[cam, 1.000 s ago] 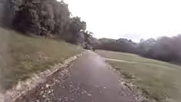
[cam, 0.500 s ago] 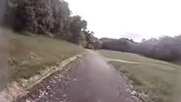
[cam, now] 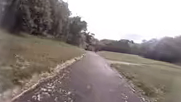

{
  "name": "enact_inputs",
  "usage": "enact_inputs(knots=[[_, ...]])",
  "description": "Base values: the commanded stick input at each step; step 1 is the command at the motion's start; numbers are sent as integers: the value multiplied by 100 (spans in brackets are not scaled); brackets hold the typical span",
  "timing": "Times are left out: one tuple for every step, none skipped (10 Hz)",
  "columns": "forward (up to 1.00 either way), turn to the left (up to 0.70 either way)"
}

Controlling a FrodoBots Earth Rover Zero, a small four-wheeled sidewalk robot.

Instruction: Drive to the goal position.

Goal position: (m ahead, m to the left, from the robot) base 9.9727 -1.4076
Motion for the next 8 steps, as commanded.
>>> enact_inputs(knots=[[100, 0], [100, 0], [100, 0], [100, 0], [100, 0], [100, 0], [100, 0], [100, 0]])
